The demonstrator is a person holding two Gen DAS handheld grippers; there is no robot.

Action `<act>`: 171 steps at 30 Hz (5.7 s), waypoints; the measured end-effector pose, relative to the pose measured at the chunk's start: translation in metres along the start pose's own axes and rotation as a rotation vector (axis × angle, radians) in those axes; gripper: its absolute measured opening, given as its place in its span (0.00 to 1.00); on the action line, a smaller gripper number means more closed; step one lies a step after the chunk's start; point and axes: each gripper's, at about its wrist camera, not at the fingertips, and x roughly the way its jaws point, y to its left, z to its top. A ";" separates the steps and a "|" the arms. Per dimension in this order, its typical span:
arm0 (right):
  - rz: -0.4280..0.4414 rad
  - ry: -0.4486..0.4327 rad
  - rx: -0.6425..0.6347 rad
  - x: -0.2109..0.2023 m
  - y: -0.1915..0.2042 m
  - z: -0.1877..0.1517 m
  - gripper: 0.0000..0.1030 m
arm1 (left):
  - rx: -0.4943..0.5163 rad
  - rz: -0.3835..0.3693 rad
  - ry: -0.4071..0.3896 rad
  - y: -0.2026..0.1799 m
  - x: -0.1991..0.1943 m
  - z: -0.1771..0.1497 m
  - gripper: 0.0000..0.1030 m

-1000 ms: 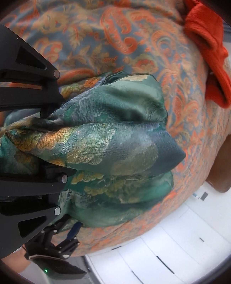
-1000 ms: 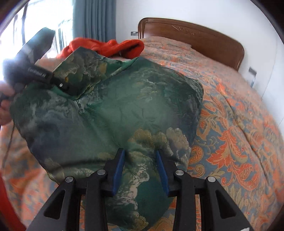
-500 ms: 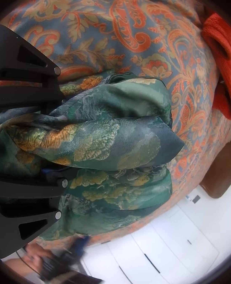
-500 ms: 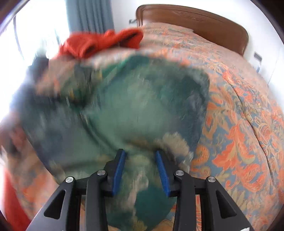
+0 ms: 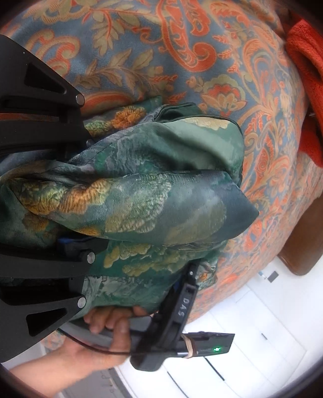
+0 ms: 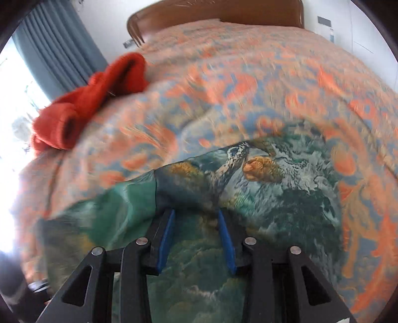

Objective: Fold large clothes

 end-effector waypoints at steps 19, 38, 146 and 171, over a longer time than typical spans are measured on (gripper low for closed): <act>0.218 -0.057 -0.387 -0.137 0.094 -0.154 0.38 | -0.031 -0.077 0.223 0.006 -0.002 0.028 0.51; 0.141 -0.199 -0.250 -0.223 0.009 -0.203 0.35 | -0.010 0.001 0.186 0.005 0.005 0.017 0.50; 0.356 -0.105 0.306 -0.038 -0.151 0.038 0.91 | -0.091 0.050 -0.169 -0.034 0.008 0.147 0.75; -0.310 -0.515 -0.172 -0.302 -0.046 -0.181 0.99 | 0.318 0.516 -0.561 -0.206 -0.153 -0.095 1.00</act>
